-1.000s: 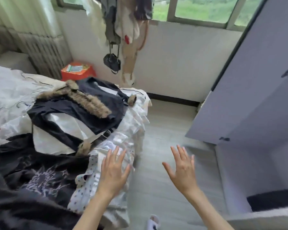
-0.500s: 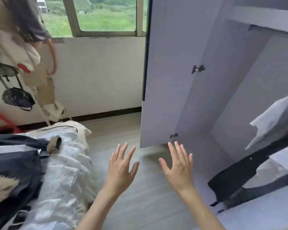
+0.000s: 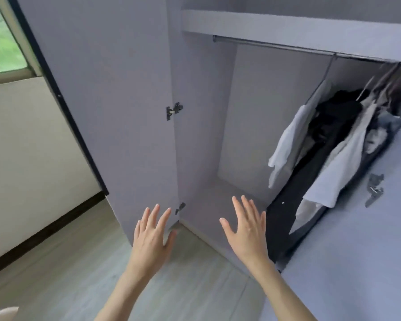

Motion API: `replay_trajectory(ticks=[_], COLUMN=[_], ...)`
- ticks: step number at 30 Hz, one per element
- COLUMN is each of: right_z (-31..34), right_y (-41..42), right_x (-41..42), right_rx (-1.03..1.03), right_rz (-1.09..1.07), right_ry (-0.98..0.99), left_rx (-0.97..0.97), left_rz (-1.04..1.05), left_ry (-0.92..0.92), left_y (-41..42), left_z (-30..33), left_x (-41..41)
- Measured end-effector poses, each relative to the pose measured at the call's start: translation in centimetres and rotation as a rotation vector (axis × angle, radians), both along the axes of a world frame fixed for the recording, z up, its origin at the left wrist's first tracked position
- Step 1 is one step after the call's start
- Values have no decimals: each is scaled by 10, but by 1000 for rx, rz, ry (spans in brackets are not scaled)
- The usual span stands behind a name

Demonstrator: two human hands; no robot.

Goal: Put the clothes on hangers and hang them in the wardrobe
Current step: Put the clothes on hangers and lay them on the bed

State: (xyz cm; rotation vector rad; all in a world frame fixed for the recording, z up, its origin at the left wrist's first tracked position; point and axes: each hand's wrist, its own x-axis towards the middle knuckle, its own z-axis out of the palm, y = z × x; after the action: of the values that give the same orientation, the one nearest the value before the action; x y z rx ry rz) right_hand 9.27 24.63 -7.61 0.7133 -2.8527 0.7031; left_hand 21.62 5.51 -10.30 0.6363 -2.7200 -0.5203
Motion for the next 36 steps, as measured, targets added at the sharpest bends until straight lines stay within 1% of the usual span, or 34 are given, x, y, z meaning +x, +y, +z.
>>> replay_trajectory(ticks=[5,11,13,17,21,25,27,29,31,33,36], right_z=[18,43,51,66,91,118,125,129,127,123,123], right_y=[-1,14,21,26,25,17,12,8,7,7,8], right_x=[-42,-102,-127,-182,-261,-347,-377,-394,-405,-411,-414], right_rx=[27,-13,-75,-321,-388,-500,-473,-403,-380,-383,-461], right_rz=[-198,-361,-374,-383,-422,-518,-574,-615,-651,-700,-750], right_ry=[15,30,19,-108,-176,-226,-206,-201,-207,-186,-54], left_rx=[31,13,14,44,14,11,20,43,54,59,7], left_rz=[-213,-474,-540,-626,-648,-598,-569,-558,-559,-560,-568], left_ry=[28,77,108,139,129,158,198,222,223,211,214], left_y=[-25,-4,9,31,34,26,25,25,25,23,20], left_z=[17,33,38,33,33,57,68,72,69,65,63], left_x=[-83,-189,-221,-270,-320,-375,-394,-405,-411,-415,-421])
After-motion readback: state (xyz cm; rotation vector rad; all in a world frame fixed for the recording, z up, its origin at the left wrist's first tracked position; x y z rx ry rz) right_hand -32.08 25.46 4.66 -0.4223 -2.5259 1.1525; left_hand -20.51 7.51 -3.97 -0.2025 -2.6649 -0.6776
